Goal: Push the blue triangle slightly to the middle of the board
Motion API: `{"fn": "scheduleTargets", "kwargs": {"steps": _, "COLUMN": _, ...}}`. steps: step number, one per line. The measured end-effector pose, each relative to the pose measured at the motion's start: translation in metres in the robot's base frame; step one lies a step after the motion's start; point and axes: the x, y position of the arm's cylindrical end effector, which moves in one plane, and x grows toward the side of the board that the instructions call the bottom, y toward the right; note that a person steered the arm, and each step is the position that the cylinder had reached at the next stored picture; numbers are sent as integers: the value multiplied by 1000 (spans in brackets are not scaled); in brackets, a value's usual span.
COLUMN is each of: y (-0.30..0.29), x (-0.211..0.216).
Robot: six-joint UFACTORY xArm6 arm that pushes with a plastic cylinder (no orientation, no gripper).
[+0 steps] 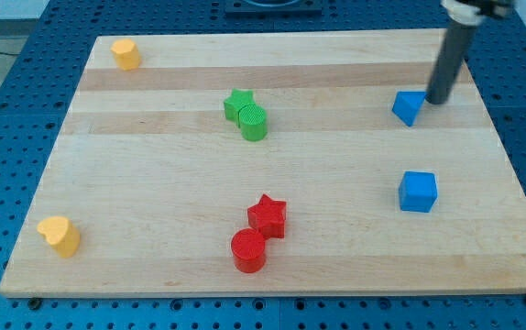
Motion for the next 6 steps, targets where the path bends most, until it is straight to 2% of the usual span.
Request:
{"fn": "scheduleTargets", "kwargs": {"steps": 1, "y": -13, "x": 19}}
{"fn": "scheduleTargets", "kwargs": {"steps": 2, "y": -68, "x": -57}}
{"fn": "scheduleTargets", "kwargs": {"steps": 3, "y": -81, "x": -84}}
{"fn": "scheduleTargets", "kwargs": {"steps": 4, "y": -31, "x": -43}}
{"fn": "scheduleTargets", "kwargs": {"steps": 5, "y": -42, "x": -16}}
{"fn": "scheduleTargets", "kwargs": {"steps": 6, "y": -44, "x": -15}}
